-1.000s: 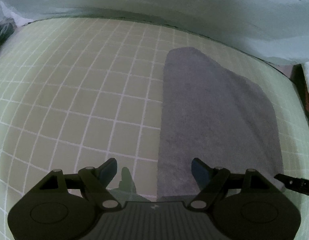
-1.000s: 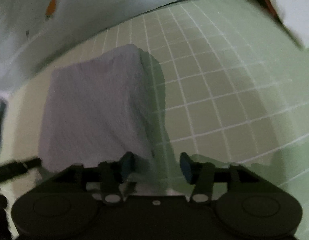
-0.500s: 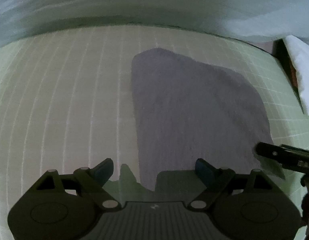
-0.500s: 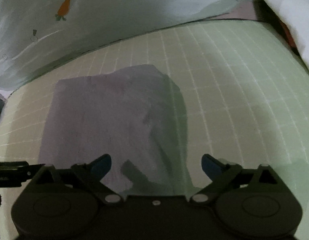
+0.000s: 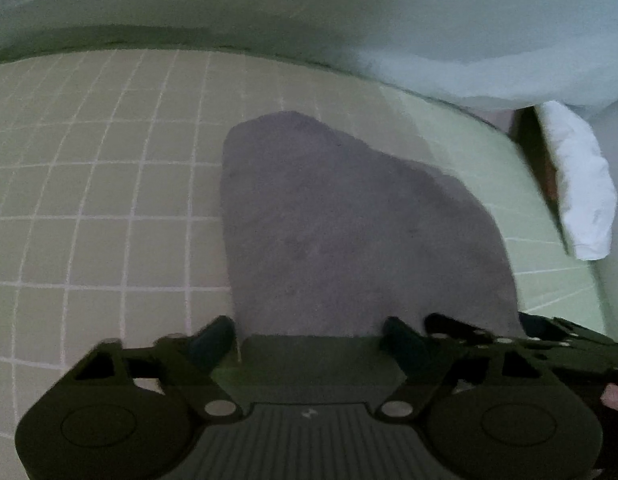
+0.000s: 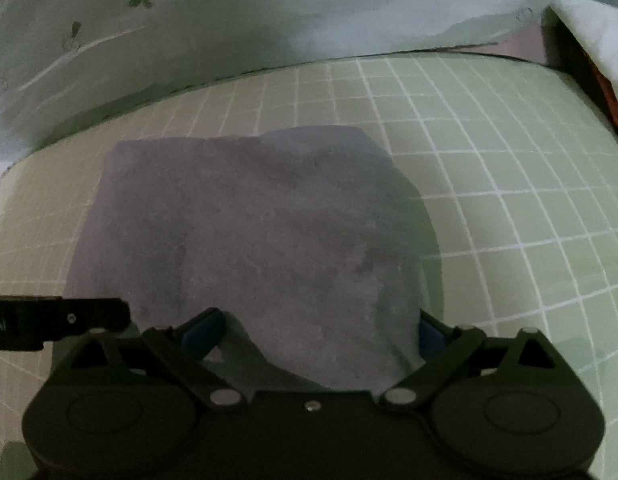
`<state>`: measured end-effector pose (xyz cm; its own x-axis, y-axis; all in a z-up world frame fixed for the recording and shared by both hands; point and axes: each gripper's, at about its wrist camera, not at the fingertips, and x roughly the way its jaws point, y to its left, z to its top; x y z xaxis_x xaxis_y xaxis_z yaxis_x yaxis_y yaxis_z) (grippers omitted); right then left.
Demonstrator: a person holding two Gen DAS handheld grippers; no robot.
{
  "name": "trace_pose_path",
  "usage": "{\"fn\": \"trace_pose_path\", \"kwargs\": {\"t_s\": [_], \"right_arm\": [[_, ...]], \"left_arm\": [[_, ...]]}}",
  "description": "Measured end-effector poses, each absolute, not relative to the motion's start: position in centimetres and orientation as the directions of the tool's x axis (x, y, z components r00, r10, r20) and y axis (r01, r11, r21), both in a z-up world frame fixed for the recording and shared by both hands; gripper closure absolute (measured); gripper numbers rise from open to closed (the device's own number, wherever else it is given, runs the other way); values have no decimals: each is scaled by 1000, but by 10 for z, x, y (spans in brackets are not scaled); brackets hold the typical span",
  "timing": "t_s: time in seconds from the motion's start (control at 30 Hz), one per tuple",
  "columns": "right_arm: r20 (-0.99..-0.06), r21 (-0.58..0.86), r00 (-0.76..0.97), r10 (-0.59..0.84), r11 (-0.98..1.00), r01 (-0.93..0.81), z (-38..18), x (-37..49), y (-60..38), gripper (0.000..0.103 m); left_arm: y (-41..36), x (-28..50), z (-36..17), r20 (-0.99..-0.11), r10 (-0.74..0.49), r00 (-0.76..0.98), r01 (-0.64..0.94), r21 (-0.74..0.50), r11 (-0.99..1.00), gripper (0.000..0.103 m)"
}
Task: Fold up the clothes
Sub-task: 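Grasp the folded sweatpants with both grippers and carry them toward the white cloth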
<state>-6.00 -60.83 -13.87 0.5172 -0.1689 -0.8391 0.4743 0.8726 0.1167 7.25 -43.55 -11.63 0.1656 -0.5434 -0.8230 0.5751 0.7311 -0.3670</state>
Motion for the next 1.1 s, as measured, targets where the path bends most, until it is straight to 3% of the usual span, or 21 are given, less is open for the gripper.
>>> {"fn": "trace_pose_path", "kwargs": {"t_s": [0.03, 0.13, 0.2, 0.3, 0.63, 0.83, 1.1], "right_arm": [[-840, 109, 515, -170, 877, 468, -138, -58, -605, 9], [-844, 111, 515, -151, 890, 443, -132, -55, -599, 32], [-843, 158, 528, -101, 892, 423, -126, -55, -599, 72], [-847, 174, 525, -81, 892, 418, -117, -57, -595, 75], [-764, 147, 629, -143, 911, 386, -54, -127, -605, 75], [-717, 173, 676, -172, 895, 410, -27, -185, -673, 75], [-678, 90, 672, -298, 874, 478, -3, -247, -790, 75]], "left_arm": [[-436, 72, -117, -816, -554, 165, 575, -377, 726, 49], [-435, 67, -115, -800, -573, 179, 565, -393, 726, 58], [-436, 63, -112, -790, -584, 185, 563, -402, 722, 65], [-440, 57, -99, -774, -607, 181, 581, -414, 701, 75], [-485, -17, -33, -711, -668, 220, 680, -379, 627, 76], [-554, -71, -12, -663, -706, 248, 693, -388, 607, 76], [-684, -141, 8, -606, -761, 232, 742, -396, 541, 76]]}}
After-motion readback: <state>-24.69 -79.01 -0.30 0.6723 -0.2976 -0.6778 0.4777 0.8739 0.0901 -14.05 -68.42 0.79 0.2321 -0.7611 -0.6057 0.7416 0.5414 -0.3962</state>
